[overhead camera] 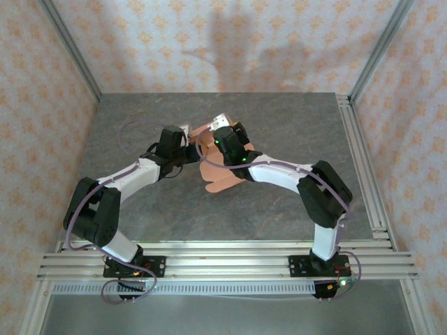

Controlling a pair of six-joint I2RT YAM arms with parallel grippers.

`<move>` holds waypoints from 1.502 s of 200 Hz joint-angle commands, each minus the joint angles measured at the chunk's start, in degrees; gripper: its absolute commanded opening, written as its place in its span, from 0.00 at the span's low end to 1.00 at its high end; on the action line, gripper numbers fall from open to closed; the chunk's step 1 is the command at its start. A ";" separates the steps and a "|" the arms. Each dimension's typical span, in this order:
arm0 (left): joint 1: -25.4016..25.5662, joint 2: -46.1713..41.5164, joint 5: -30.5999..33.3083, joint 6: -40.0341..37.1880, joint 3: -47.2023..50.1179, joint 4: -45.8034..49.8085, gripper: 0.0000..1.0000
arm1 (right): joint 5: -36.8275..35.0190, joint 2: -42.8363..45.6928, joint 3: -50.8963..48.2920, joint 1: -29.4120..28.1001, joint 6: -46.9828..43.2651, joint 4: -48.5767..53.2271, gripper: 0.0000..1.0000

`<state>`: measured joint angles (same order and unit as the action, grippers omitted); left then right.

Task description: Fold the paper box

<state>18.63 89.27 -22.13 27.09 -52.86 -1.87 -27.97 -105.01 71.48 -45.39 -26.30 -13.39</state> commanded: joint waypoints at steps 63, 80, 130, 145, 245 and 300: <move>-0.03 0.11 -1.16 -0.01 -2.47 -2.35 0.00 | 26.91 15.73 -8.18 4.28 8.25 3.91 0.71; -0.07 0.36 -1.20 0.10 -2.37 -2.49 0.00 | 29.96 18.01 -9.31 5.33 9.74 3.63 0.72; 0.00 0.20 -1.25 -0.13 -2.17 -2.35 0.00 | 33.01 21.10 -10.69 7.33 10.93 3.78 0.70; -0.07 -0.10 -1.25 -0.24 -1.99 -2.33 0.00 | 34.61 21.81 -11.33 7.50 11.09 2.81 0.71; -1.14 -2.71 -9.32 -3.37 2.58 -11.56 0.00 | 54.93 30.30 -22.05 20.05 36.62 -15.72 0.71; -1.32 -3.58 -19.87 -7.60 2.71 -15.43 0.00 | 52.74 25.00 -14.17 22.45 40.98 0.68 0.69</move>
<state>17.61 88.33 -35.57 23.20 -49.87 -13.61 23.03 -76.73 51.77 -23.22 11.70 -19.92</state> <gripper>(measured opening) 0.049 0.687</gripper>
